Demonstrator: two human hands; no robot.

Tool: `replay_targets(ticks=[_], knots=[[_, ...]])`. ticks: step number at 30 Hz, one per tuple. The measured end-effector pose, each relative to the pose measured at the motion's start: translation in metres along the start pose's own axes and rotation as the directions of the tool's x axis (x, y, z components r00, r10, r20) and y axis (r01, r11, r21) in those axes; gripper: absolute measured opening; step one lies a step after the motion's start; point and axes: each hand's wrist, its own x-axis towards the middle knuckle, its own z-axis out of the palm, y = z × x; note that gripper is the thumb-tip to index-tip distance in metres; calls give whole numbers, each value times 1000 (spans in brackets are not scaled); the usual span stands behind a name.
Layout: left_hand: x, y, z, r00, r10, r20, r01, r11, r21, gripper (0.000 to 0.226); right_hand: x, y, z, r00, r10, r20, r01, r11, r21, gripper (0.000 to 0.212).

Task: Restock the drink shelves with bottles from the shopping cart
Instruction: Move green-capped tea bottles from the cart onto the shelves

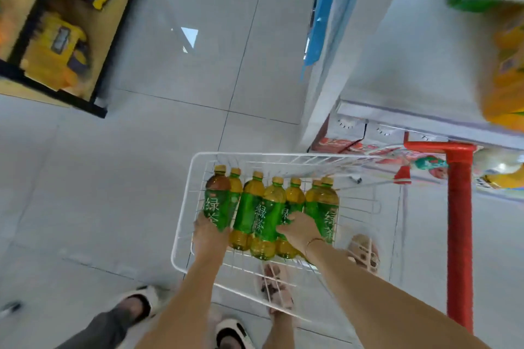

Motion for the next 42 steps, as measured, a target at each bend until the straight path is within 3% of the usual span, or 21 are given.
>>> replay_targets(ticks=[5,8,14,20,27,33,36,39,42], knots=[[18,5,11,998,-50,-30,50,999,2,60,39,-9,40,991,132,-22,-128,984,121,42],[21,10,18,998,-66,-5,66,997,47,72,53,-17,52,974,199,-106,-174,963,208,53],[12,18,9,996,-93,-1,93,988,-125,57,53,-16,43,980,146,-133,-135,987,91,54],[-30,44,-10,994,42,-98,-62,977,-206,65,4,-23,-14,968,-126,-218,128,992,-5,57],[-105,107,-66,961,199,-195,-261,887,-382,61,-99,-38,-105,838,-388,-384,415,910,-12,47],[-197,168,-134,849,463,-253,-526,701,-482,61,-217,-39,-191,687,-497,-530,619,783,69,48],[-237,203,-163,733,622,-275,-670,591,-449,60,-271,-33,-232,571,-502,-650,679,733,31,45],[-275,249,-191,611,757,-233,-769,498,-400,53,-312,-25,-278,461,-457,-761,687,727,-20,36],[-304,301,-209,534,836,-127,-809,463,-362,30,-343,-22,-329,385,-435,-814,653,752,-93,17]])
